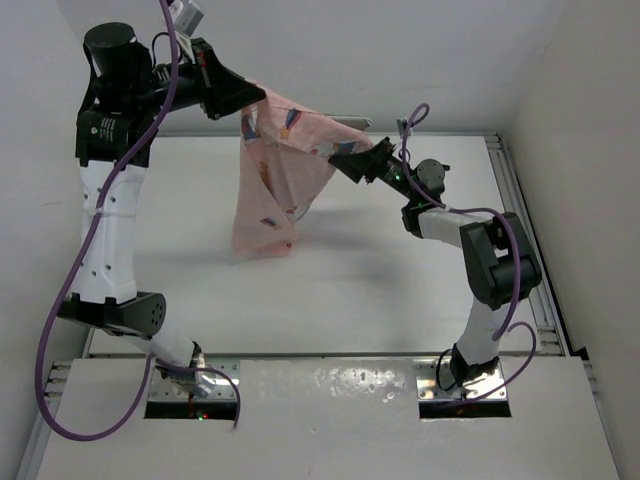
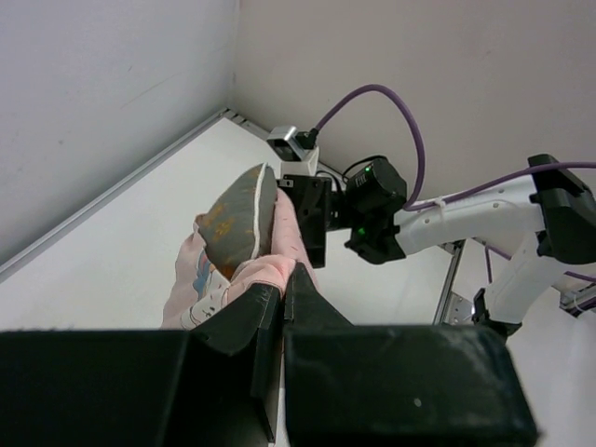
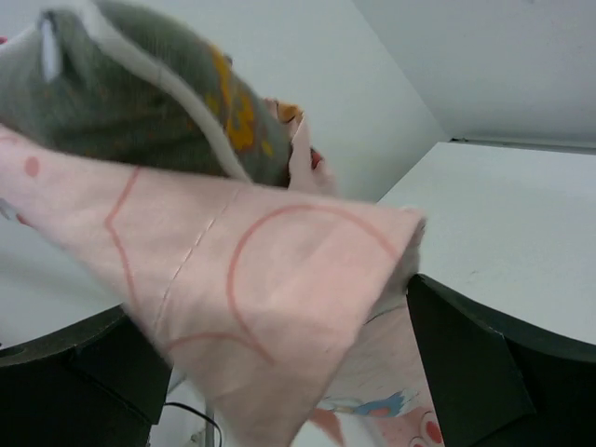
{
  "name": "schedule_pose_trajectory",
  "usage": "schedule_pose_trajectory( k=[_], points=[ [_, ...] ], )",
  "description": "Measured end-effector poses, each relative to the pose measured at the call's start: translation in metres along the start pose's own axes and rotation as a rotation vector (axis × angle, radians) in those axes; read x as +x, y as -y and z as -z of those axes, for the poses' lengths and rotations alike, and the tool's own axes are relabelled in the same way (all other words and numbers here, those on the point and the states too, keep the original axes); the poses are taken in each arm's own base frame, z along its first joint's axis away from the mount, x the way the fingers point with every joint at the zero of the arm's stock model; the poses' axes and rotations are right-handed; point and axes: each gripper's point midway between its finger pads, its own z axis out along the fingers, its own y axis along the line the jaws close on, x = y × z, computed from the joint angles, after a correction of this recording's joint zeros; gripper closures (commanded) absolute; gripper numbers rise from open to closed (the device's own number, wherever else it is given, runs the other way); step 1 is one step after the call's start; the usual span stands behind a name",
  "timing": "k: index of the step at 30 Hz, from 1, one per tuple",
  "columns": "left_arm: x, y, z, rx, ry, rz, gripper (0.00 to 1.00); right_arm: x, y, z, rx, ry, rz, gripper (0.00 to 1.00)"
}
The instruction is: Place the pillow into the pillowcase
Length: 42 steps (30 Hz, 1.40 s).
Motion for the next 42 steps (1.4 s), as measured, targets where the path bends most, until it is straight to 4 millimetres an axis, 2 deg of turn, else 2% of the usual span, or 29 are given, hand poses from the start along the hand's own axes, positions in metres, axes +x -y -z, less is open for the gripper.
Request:
schedule_pose_trajectory(
  k=[5, 7, 9, 10, 11, 13, 15, 16, 17, 19, 20, 22, 30, 32, 33, 34, 37, 42],
  points=[
    [-0.005, 0.009, 0.0, 0.026, 0.013, 0.0, 1.0, -0.005, 0.0, 0.001, -0.002, 0.009, 0.004, 0.04],
    [-0.005, 0.011, 0.001, 0.03, 0.015, 0.002, 1.0, -0.005, -0.001, 0.001, -0.008, 0.011, 0.002, 0.29],
    [-0.006, 0.013, 0.002, 0.034, 0.015, 0.001, 1.0, -0.005, -0.002, 0.001, -0.013, 0.012, -0.001, 0.47],
    [-0.006, 0.014, 0.002, 0.035, 0.015, 0.001, 1.0, -0.005, -0.003, 0.0, -0.013, 0.013, -0.003, 0.71],
    [-0.005, 0.014, 0.002, 0.036, 0.015, 0.002, 1.0, -0.005, -0.003, 0.001, -0.014, 0.014, 0.003, 0.82],
    [-0.006, 0.015, 0.003, 0.038, 0.016, 0.002, 1.0, -0.003, -0.003, 0.001, -0.012, 0.013, -0.001, 0.93],
    [-0.006, 0.017, 0.004, 0.039, 0.017, 0.0, 1.0, -0.002, -0.003, 0.0, -0.01, 0.015, -0.006, 0.88],
    [-0.007, 0.018, 0.004, 0.04, 0.018, -0.001, 1.0, -0.002, -0.004, -0.001, -0.012, 0.014, -0.008, 0.78],
    [-0.007, 0.019, 0.005, 0.041, 0.019, -0.003, 1.0, -0.001, -0.006, -0.001, -0.015, 0.012, -0.011, 0.43],
    [-0.009, 0.021, 0.006, 0.042, 0.022, -0.008, 1.0, 0.0, -0.009, -0.004, -0.024, 0.009, -0.009, 0.25],
    [-0.009, 0.022, 0.007, 0.042, 0.023, -0.01, 1.0, 0.0, -0.011, -0.006, -0.03, 0.009, -0.004, 0.12],
    [-0.011, 0.024, 0.008, 0.043, 0.026, -0.016, 1.0, 0.0, -0.012, -0.007, -0.034, 0.012, -0.002, 0.01],
    [-0.012, 0.028, 0.011, 0.048, 0.03, -0.025, 1.0, 0.01, -0.001, -0.006, -0.009, 0.005, -0.038, 0.01],
    [-0.012, 0.028, 0.011, 0.048, 0.03, -0.024, 1.0, 0.012, 0.001, -0.006, -0.003, 0.001, -0.051, 0.05],
    [-0.012, 0.028, 0.011, 0.048, 0.03, -0.024, 1.0, 0.012, 0.001, -0.006, -0.002, -0.001, -0.052, 0.07],
    [-0.012, 0.028, 0.011, 0.048, 0.03, -0.024, 1.0, 0.012, 0.001, -0.007, -0.004, 0.0, -0.051, 0.16],
    [-0.012, 0.028, 0.011, 0.048, 0.03, -0.024, 1.0, 0.014, -0.002, -0.008, -0.009, -0.004, -0.051, 0.3],
    [-0.012, 0.028, 0.011, 0.048, 0.03, -0.024, 1.0, 0.021, -0.012, -0.015, -0.035, -0.018, -0.055, 0.35]
  ],
)
